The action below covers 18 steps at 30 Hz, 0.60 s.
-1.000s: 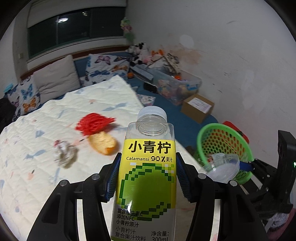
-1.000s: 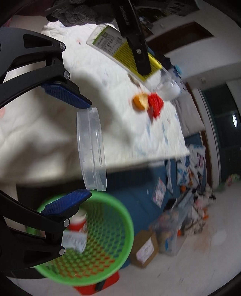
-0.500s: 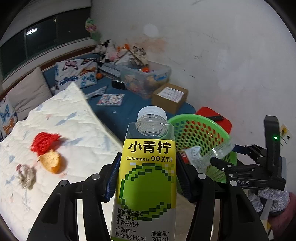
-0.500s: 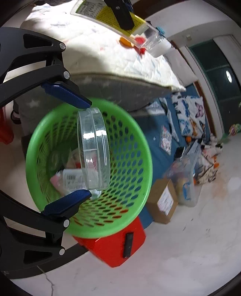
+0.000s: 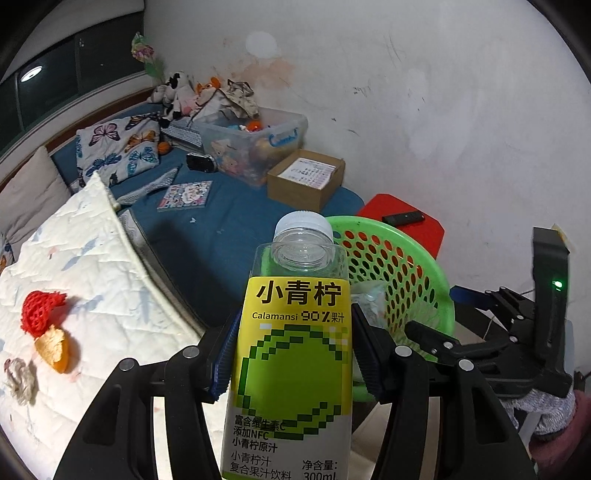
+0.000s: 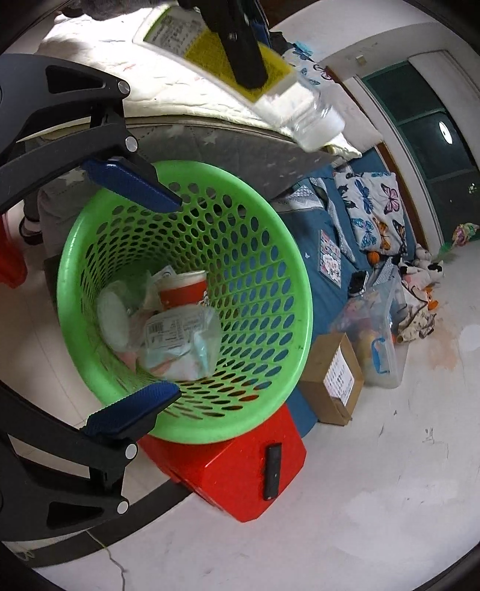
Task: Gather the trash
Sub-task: 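Open both tools over the basket to drop the dish and bottle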
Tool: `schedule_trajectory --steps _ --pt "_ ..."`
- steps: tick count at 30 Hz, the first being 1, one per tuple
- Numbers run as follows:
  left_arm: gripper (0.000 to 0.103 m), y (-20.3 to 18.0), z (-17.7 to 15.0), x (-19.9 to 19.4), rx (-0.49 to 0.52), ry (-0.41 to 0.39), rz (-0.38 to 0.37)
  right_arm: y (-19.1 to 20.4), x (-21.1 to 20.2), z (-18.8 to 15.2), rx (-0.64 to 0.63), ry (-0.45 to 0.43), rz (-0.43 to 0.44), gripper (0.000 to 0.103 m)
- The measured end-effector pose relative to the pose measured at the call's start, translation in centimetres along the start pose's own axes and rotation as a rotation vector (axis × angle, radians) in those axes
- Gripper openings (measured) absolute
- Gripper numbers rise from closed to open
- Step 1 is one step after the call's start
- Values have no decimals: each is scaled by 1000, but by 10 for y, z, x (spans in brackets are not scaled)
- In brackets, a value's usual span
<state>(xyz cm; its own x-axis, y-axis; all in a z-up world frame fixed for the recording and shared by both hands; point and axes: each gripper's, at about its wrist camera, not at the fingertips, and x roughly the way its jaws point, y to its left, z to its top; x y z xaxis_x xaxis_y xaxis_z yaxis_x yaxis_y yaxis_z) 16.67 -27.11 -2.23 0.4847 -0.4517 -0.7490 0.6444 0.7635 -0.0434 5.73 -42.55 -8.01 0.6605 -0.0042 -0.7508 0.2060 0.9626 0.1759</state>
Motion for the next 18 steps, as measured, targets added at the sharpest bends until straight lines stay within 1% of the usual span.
schedule_trajectory --steps 11,18 --pt "55 -21 12 36 7 63 -31 -13 -24 -9 33 -37 -6 92" --pt "55 -30 12 49 17 89 -37 -22 -29 -14 68 -41 -10 92"
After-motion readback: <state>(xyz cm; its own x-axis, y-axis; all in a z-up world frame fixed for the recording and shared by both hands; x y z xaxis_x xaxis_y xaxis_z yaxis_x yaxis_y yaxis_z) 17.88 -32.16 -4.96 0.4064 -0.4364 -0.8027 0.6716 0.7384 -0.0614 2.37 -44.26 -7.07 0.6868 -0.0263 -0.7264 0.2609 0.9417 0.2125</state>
